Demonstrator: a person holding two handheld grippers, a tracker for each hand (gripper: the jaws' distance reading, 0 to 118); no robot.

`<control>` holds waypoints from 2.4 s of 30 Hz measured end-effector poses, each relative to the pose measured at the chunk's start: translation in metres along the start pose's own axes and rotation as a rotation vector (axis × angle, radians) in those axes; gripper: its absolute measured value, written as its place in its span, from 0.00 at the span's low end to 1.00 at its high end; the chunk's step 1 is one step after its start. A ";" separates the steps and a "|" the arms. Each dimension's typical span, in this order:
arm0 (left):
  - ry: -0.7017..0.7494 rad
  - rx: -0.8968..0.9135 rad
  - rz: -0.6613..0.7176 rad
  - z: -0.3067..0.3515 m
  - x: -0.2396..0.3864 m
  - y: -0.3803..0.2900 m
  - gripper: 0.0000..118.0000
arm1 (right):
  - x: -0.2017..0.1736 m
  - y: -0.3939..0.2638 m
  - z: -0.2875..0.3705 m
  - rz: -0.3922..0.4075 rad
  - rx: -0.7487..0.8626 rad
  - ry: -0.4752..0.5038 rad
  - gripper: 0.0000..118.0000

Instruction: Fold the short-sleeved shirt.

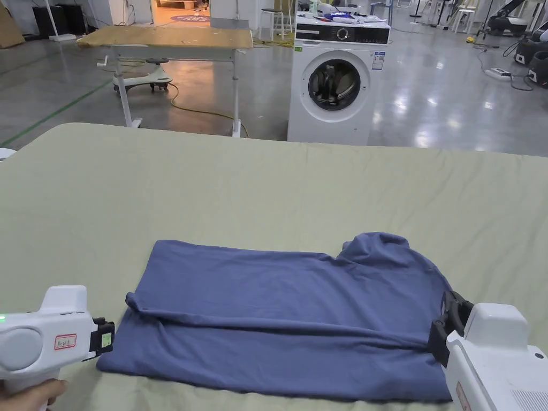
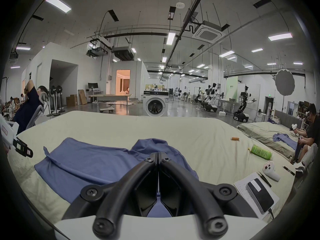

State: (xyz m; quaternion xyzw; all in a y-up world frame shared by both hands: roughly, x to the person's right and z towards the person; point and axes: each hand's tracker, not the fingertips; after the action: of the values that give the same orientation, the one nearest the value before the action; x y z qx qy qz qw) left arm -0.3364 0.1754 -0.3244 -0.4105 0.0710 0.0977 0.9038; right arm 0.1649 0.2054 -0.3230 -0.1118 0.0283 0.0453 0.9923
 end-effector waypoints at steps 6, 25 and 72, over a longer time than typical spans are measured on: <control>0.093 -0.213 -0.010 -0.045 0.008 0.004 0.52 | 0.010 -0.014 -0.003 -0.006 -0.052 -0.011 0.00; -0.001 -0.095 -0.110 -0.007 0.023 -0.022 0.01 | 0.108 -0.073 -0.081 -0.074 -0.606 0.024 0.40; 0.057 -0.129 -0.059 0.053 -0.021 -0.135 0.01 | 0.071 -0.121 0.040 0.080 -0.772 0.032 0.08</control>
State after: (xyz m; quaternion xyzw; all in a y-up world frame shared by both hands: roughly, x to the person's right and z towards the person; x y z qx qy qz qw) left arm -0.3221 0.1265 -0.1870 -0.4726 0.0779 0.0638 0.8755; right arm 0.2495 0.1025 -0.2618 -0.4765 0.0290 0.0896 0.8741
